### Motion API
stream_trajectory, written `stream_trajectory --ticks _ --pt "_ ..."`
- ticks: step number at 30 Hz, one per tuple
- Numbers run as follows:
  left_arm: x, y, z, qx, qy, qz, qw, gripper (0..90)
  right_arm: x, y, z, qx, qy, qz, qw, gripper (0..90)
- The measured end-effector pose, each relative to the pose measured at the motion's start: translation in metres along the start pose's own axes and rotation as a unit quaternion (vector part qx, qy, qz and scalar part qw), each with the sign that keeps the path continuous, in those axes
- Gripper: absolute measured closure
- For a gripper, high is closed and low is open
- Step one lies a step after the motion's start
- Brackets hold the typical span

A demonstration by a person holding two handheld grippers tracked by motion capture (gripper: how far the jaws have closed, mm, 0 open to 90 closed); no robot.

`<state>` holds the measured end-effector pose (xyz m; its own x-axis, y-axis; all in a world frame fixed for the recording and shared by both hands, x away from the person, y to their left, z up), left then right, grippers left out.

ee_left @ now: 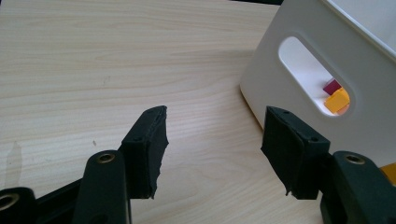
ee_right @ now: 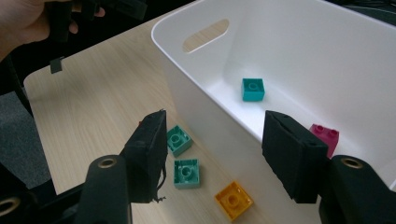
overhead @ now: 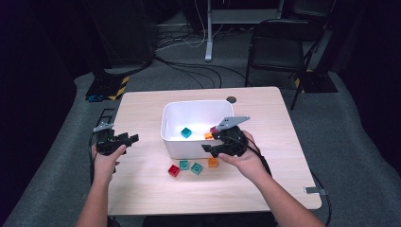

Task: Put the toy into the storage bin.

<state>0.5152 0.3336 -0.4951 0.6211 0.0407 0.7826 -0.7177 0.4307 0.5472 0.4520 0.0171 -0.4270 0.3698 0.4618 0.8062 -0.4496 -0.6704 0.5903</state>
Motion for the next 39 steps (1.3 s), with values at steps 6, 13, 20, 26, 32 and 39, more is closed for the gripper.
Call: stream_trajectory --ticks 6,13,20,26,32,39 --pt "-0.001 -0.001 0.000 0.000 -0.001 -0.001 1.0000 39.9 -0.028 -0.006 0.003 -0.010 -0.012 0.000 0.9999 40.7" --pt "-0.001 -0.001 0.000 0.001 -0.003 -0.001 1.0000 39.9 -0.061 -0.018 0.000 -0.024 -0.009 -0.004 0.9997 45.4" --pt "-0.002 -0.002 0.000 0.003 -0.005 -0.002 1.0000 39.9 -0.088 -0.042 -0.003 -0.023 -0.010 -0.019 0.9995 46.8" --pt "-0.003 -0.003 -0.001 0.003 -0.004 -0.005 1.0000 39.9 -0.102 -0.059 -0.001 -0.030 -0.003 -0.029 0.9991 47.6" --pt "-0.003 -0.003 -0.001 0.004 -0.004 -0.007 1.0000 39.9 -0.108 -0.071 -0.003 -0.022 0.000 -0.039 0.9990 47.6" --pt "-0.005 -0.005 -0.001 0.005 -0.004 -0.009 0.9999 39.9 -0.113 -0.080 -0.001 -0.033 0.022 -0.052 0.9979 47.3"
Point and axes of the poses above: each handheld gripper's, and its own axes: y roughly backward along the jaws, x roughly out of its top, z roughly to its right, the point moved 10 cm from there along -y, roughly forward along the jaws, and after that the axes turned 2 degrees about y, right-handed, at the moved point
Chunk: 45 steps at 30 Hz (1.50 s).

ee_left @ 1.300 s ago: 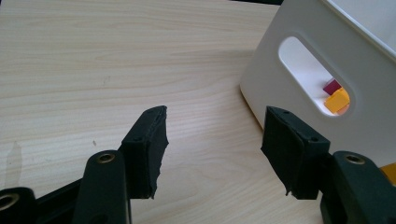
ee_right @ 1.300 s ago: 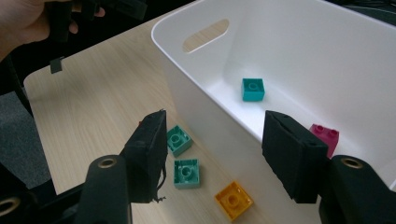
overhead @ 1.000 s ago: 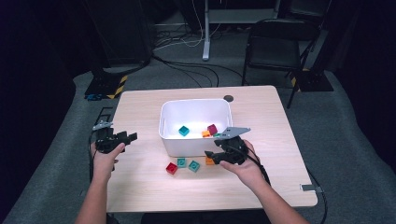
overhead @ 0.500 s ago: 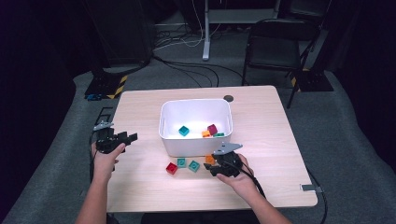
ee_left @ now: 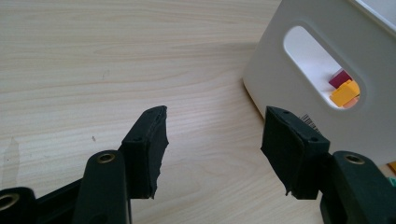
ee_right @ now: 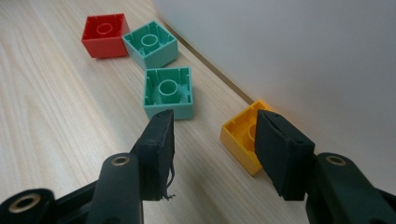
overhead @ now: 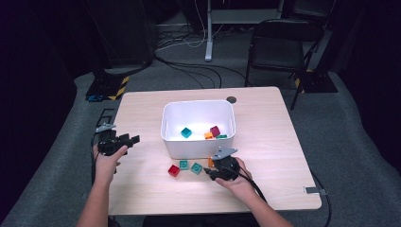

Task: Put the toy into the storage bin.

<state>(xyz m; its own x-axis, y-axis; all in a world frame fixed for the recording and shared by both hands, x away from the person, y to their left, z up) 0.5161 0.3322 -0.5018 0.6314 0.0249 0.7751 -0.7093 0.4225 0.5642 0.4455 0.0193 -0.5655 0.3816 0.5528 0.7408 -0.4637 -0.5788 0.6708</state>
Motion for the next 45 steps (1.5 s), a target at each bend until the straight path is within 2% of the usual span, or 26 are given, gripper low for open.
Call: stream_trajectory --ticks 2,7,13,14,18,21,24,27,31,34,36,42,45 --pt "0.000 0.000 0.000 0.000 0.001 0.000 1.0000 39.9 -0.002 -0.001 0.000 -0.002 0.004 -0.007 1.0000 47.4" --pt "0.001 0.001 -0.001 0.000 0.002 0.004 1.0000 39.9 -0.006 -0.002 -0.005 0.004 -0.006 -0.008 0.9999 48.7" --pt "0.001 0.002 -0.002 0.000 0.002 0.004 1.0000 39.9 -0.007 0.003 -0.020 0.030 -0.012 -0.004 0.9995 49.8" --pt "0.001 0.002 -0.002 0.000 0.003 0.004 1.0000 39.9 -0.008 0.004 -0.024 0.036 -0.020 -0.007 0.9991 49.7" --pt "0.001 0.002 -0.001 0.000 0.003 0.004 1.0000 39.9 -0.003 0.013 -0.031 0.052 -0.033 0.010 0.9980 49.5" --pt "0.001 0.001 -0.002 0.001 0.003 0.003 1.0000 39.9 0.000 0.018 -0.024 0.034 -0.022 0.022 0.9990 47.9" --pt "0.000 0.000 -0.002 0.001 0.001 0.001 1.0000 39.9 -0.003 0.015 -0.011 0.008 -0.023 0.012 0.9996 44.6" --pt "0.000 0.000 -0.002 0.001 0.001 0.001 1.0000 39.9 -0.005 0.011 -0.007 0.005 -0.025 0.006 0.9996 44.1" --pt "-0.001 -0.001 -0.002 0.001 0.002 -0.001 1.0000 39.9 -0.006 0.003 -0.005 0.006 -0.007 0.001 1.0000 43.0" --pt "-0.001 -0.001 -0.001 0.001 0.003 0.000 1.0000 39.9 -0.008 -0.003 -0.008 0.012 -0.005 -0.006 0.9999 42.8" --pt "-0.001 -0.001 -0.002 0.002 0.002 0.002 1.0000 39.9 -0.009 -0.006 -0.009 0.011 0.007 -0.012 0.9998 43.0" --pt "-0.001 -0.001 -0.002 0.001 0.008 -0.001 1.0000 39.9 -0.015 -0.004 -0.012 0.012 0.010 -0.023 0.9996 48.7" --pt "-0.001 -0.001 -0.002 0.000 0.001 0.000 1.0000 39.9 -0.015 -0.005 -0.011 0.010 0.007 -0.026 0.9996 55.1"
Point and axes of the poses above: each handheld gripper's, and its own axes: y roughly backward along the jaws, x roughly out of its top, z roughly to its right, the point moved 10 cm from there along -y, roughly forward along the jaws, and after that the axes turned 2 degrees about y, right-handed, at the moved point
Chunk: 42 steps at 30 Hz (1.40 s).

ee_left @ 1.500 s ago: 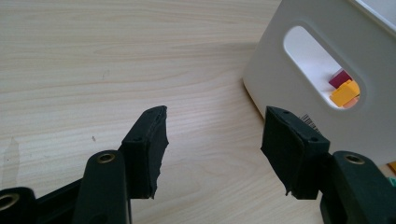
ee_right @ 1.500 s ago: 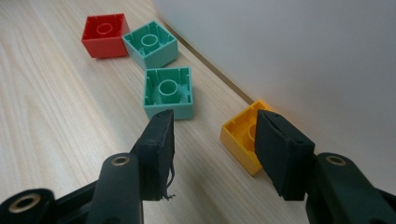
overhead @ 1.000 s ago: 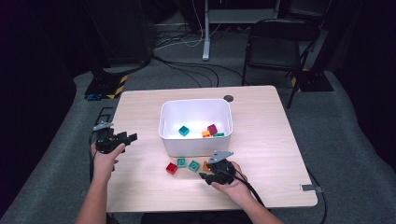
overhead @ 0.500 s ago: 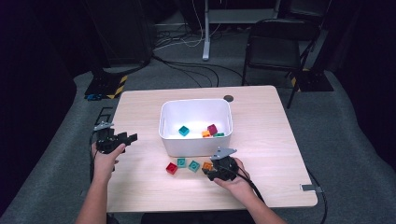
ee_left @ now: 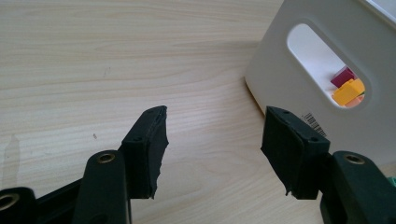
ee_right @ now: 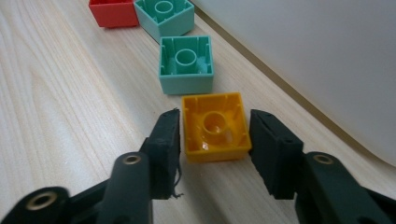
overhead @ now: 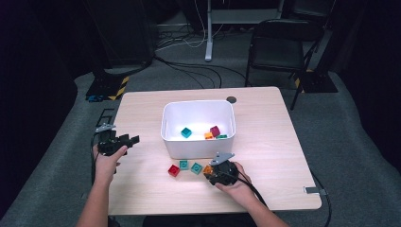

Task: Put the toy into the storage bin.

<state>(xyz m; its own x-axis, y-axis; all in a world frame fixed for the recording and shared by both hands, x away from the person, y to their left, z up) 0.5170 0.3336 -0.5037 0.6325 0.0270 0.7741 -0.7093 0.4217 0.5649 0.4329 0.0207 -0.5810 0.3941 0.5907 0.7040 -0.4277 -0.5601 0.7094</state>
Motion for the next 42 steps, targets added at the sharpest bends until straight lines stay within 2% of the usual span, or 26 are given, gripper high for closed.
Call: stream_trajectory --ticks 2,3,6,7,8,15,20,24,30,42 --pt "0.000 0.000 0.000 0.000 0.001 -0.001 1.0000 39.9 0.000 0.000 0.001 -0.002 0.001 0.000 1.0000 57.8" --pt "0.000 0.000 0.001 0.000 0.008 0.000 1.0000 39.9 0.000 0.000 0.001 -0.002 0.000 -0.001 1.0000 57.9" --pt "0.000 0.000 0.001 0.000 0.007 0.000 1.0000 39.9 0.001 0.002 0.000 0.004 0.001 0.001 1.0000 58.3" --pt "0.000 0.000 0.000 0.000 0.000 0.000 1.0000 39.9 0.001 0.003 -0.001 0.005 -0.004 0.001 1.0000 58.3" --pt "0.000 0.000 0.000 0.001 0.001 0.001 1.0000 39.9 0.002 0.004 -0.001 0.007 0.001 0.004 1.0000 58.3" --pt "0.000 0.001 0.000 0.000 0.000 0.000 1.0000 40.0 0.008 0.011 -0.005 0.019 -0.007 0.009 0.9998 58.4" --pt "0.001 0.001 0.000 0.001 0.000 0.001 1.0000 40.0 0.014 0.020 -0.008 0.030 -0.017 0.013 0.9993 58.5" --pt "0.000 0.001 0.001 0.002 0.000 0.002 1.0000 40.0 0.019 0.028 -0.007 0.034 -0.015 0.015 0.9992 58.5" --pt "0.000 0.000 0.001 0.002 0.000 0.000 1.0000 40.0 0.030 0.047 -0.003 0.045 -0.032 0.024 0.9982 58.5" --pt "-0.002 -0.002 0.001 0.002 -0.001 -0.004 1.0000 40.0 0.060 0.090 0.008 0.057 -0.036 0.045 0.9967 58.5"
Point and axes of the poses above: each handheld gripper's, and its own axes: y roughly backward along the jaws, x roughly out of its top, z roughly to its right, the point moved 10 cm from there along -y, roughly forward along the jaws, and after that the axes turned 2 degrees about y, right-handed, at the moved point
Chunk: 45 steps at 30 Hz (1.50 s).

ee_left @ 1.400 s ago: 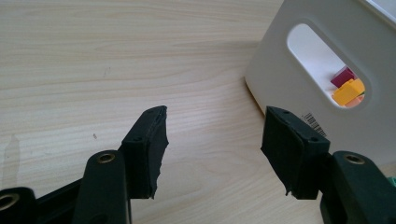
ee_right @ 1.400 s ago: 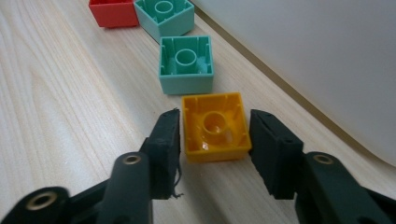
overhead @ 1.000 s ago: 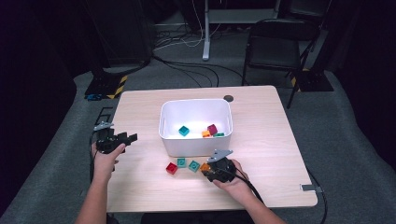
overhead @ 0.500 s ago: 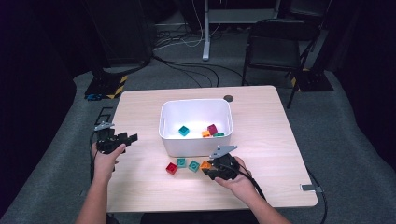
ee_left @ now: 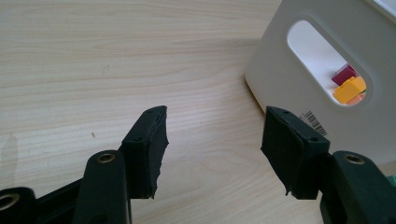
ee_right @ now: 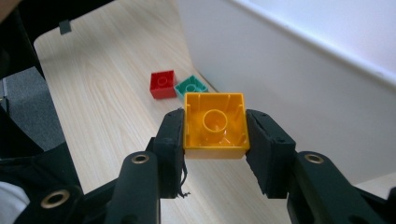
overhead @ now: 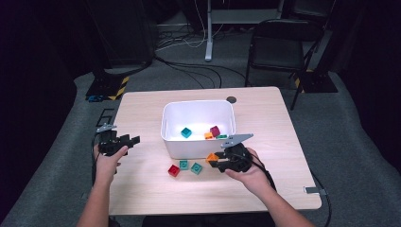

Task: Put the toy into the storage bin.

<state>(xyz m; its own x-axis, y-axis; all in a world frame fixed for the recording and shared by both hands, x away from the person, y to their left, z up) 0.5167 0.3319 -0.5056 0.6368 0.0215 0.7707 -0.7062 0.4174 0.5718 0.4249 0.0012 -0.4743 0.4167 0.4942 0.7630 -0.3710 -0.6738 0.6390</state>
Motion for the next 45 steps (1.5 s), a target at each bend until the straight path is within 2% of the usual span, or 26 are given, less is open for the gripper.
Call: stream_trajectory --ticks 5,11,14,23,30,36,45 --pt "0.002 0.003 0.000 -0.001 0.002 0.004 1.0000 40.0 0.020 0.018 0.002 -0.001 0.005 0.012 0.9999 58.5" --pt "0.001 0.002 0.001 -0.001 0.001 0.003 1.0000 40.0 0.044 0.033 0.004 -0.010 0.028 0.022 0.9993 58.5" --pt "0.001 0.002 0.001 0.000 0.003 0.003 1.0000 40.0 0.053 0.036 0.006 -0.011 0.024 0.023 0.9994 58.5" --pt "0.001 0.002 0.001 -0.002 0.003 0.003 1.0000 40.0 0.074 0.030 0.030 -0.035 0.024 0.024 0.9988 58.5" --pt "0.002 0.002 0.001 -0.003 0.000 0.003 1.0000 40.3 0.084 0.021 0.047 -0.049 0.012 0.022 0.9985 58.5" --pt "0.002 0.002 0.000 -0.002 0.001 0.006 1.0000 40.3 0.091 0.013 0.064 -0.069 0.007 0.018 0.9974 58.5" --pt "0.002 0.002 -0.001 -0.003 0.002 0.004 1.0000 40.4 0.098 0.000 0.077 -0.079 0.001 0.013 0.9968 58.5"
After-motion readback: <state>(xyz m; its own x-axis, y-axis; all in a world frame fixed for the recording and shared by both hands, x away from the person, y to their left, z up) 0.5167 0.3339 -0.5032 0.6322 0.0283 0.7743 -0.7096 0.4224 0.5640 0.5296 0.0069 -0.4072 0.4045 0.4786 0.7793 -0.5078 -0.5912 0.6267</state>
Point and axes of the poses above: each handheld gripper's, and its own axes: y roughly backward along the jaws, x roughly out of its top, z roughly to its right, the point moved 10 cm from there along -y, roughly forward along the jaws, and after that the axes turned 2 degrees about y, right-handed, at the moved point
